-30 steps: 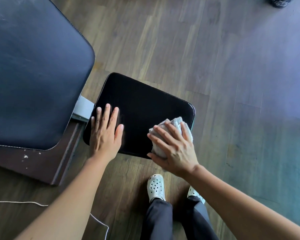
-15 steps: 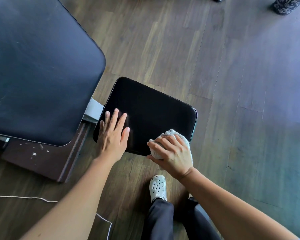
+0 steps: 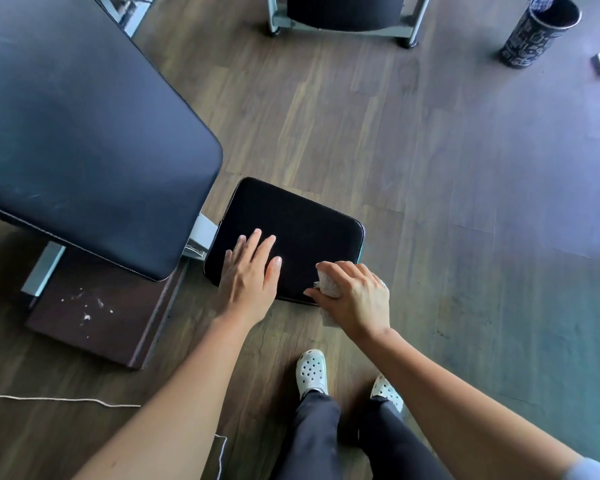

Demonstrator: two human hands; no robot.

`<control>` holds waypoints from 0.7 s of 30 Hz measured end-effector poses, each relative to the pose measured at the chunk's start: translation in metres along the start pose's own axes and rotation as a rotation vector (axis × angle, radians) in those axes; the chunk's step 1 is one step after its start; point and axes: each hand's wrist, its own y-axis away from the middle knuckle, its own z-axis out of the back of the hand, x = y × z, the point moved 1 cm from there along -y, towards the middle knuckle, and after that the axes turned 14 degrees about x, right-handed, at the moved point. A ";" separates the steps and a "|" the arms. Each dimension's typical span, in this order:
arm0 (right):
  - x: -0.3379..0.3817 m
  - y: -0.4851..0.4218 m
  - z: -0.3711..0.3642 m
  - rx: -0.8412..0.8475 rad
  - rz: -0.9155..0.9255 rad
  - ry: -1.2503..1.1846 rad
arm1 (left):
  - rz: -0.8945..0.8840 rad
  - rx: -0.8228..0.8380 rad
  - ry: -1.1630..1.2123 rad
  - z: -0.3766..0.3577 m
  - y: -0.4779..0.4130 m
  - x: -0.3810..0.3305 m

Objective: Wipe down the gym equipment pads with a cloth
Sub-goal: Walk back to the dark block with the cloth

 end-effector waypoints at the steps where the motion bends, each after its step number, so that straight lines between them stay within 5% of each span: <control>1: 0.000 0.005 0.009 -0.012 -0.016 -0.004 | -0.004 -0.002 0.006 0.003 0.007 -0.010; 10: -0.049 0.108 0.098 -0.123 -0.230 0.000 | -0.183 0.053 -0.096 -0.011 0.077 -0.138; 21: -0.163 0.349 0.182 -0.392 -0.786 0.037 | -0.628 0.348 -0.217 -0.118 0.159 -0.354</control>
